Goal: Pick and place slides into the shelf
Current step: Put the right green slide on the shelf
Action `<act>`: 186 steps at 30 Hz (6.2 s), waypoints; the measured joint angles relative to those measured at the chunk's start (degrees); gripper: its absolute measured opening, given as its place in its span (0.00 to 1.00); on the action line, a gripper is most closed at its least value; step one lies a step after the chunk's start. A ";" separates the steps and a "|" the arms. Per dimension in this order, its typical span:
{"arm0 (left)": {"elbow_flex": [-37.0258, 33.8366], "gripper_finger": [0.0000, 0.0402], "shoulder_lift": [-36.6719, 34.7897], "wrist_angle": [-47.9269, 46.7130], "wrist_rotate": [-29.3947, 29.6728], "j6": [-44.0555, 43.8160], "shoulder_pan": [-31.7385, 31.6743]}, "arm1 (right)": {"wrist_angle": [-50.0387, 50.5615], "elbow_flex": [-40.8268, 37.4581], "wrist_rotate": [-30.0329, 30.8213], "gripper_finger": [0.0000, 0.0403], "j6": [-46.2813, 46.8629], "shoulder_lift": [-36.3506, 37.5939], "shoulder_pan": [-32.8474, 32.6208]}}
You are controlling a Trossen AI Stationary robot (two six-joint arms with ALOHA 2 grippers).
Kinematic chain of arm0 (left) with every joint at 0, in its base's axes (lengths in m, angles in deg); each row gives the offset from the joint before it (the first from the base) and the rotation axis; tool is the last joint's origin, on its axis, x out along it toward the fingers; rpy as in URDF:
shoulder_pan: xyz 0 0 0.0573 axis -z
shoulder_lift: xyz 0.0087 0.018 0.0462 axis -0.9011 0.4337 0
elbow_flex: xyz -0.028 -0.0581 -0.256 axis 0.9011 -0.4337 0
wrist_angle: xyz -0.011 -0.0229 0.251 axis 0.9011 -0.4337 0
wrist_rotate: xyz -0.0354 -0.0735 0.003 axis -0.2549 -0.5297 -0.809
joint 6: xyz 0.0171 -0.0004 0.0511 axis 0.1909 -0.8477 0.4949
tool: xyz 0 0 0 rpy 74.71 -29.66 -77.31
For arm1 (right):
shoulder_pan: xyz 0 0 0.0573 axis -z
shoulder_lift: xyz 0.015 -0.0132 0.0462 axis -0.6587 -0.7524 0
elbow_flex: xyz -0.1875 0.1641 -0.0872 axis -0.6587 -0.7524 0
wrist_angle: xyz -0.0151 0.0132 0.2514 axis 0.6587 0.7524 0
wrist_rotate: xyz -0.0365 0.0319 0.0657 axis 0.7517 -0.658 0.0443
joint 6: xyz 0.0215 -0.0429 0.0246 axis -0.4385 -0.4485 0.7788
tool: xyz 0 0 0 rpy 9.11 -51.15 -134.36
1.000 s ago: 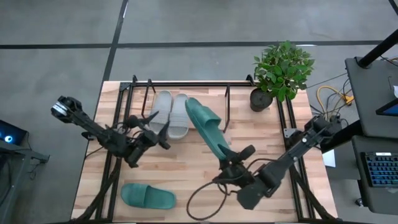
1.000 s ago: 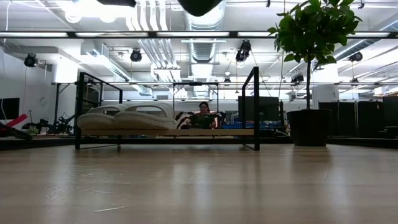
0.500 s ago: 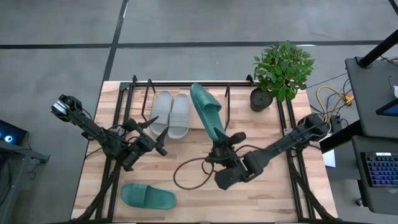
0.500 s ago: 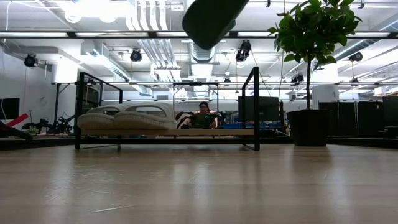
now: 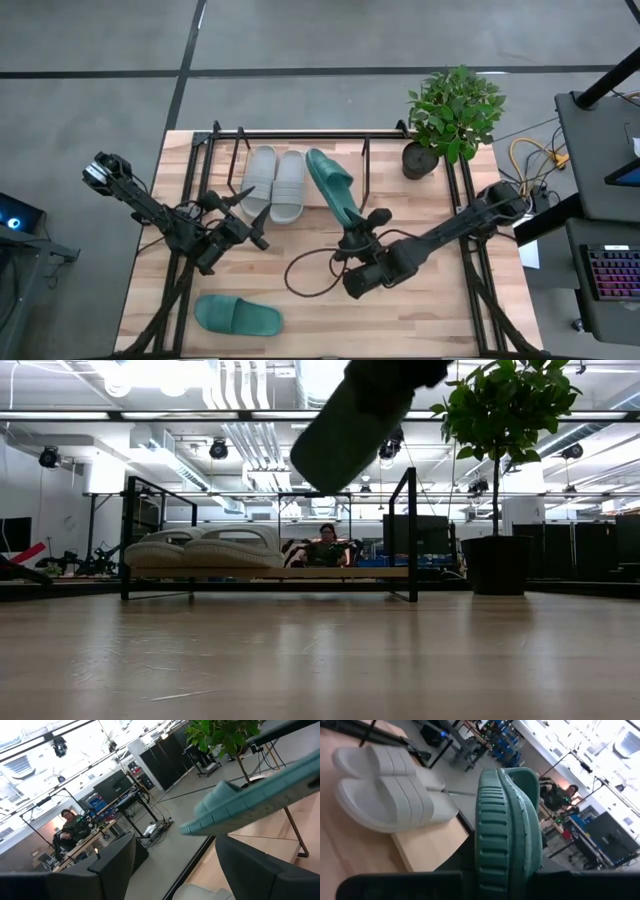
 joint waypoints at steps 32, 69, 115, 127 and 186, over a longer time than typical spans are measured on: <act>-0.04 0.64 0.02 0.00 0.09 -0.13 0.00 | -0.49 -5.68 -12.02 0.11 -8.91 -0.04 9.86; -0.15 0.64 0.07 -0.20 0.11 -1.73 0.00 | 0.12 -5.83 -35.05 0.45 -10.15 -0.04 11.59; -0.09 0.64 1.27 -0.04 0.11 -1.40 0.00 | 1.79 -3.54 -62.23 0.68 -5.30 -0.04 14.52; -0.09 0.64 1.25 0.02 0.11 -1.46 0.02 | 1.64 2.33 -51.15 0.65 -22.03 0.04 14.31; -0.09 0.64 1.20 0.00 0.15 -1.22 0.02 | -2.35 3.48 -36.70 0.55 -42.20 -7.67 28.23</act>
